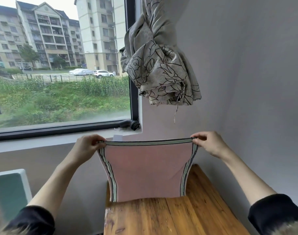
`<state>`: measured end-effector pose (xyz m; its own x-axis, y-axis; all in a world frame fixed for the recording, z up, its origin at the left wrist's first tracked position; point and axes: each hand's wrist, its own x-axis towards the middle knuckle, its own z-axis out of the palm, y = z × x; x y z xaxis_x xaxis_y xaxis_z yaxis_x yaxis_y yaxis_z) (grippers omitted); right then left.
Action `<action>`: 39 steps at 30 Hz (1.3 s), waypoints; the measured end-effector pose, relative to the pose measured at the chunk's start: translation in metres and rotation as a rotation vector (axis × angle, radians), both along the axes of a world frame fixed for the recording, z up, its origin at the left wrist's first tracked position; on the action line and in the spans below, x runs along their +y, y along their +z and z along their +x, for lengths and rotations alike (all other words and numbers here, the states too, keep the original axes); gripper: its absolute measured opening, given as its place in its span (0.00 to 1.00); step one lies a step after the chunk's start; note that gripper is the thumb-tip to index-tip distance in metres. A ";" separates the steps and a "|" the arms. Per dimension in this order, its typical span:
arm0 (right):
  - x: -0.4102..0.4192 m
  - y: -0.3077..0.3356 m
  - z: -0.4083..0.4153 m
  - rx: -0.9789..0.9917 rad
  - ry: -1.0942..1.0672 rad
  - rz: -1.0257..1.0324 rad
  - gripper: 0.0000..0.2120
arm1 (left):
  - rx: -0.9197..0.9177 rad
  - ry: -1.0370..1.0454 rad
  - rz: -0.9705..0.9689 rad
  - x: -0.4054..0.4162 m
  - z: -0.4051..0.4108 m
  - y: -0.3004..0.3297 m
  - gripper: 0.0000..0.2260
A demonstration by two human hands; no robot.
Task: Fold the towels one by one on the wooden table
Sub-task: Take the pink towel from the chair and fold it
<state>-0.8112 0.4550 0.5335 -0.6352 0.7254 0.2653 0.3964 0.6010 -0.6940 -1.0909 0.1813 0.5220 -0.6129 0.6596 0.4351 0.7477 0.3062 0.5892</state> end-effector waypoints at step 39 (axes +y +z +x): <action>-0.051 -0.249 0.044 -0.221 -0.051 -0.293 0.07 | -0.589 -0.041 -0.267 -0.058 0.067 -0.237 0.03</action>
<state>-0.7673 0.4038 0.2843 -0.6152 0.7823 -0.0980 0.5799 0.3648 -0.7285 -1.0241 0.1233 0.2851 -0.6708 0.7267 -0.1482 0.3368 0.4765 0.8121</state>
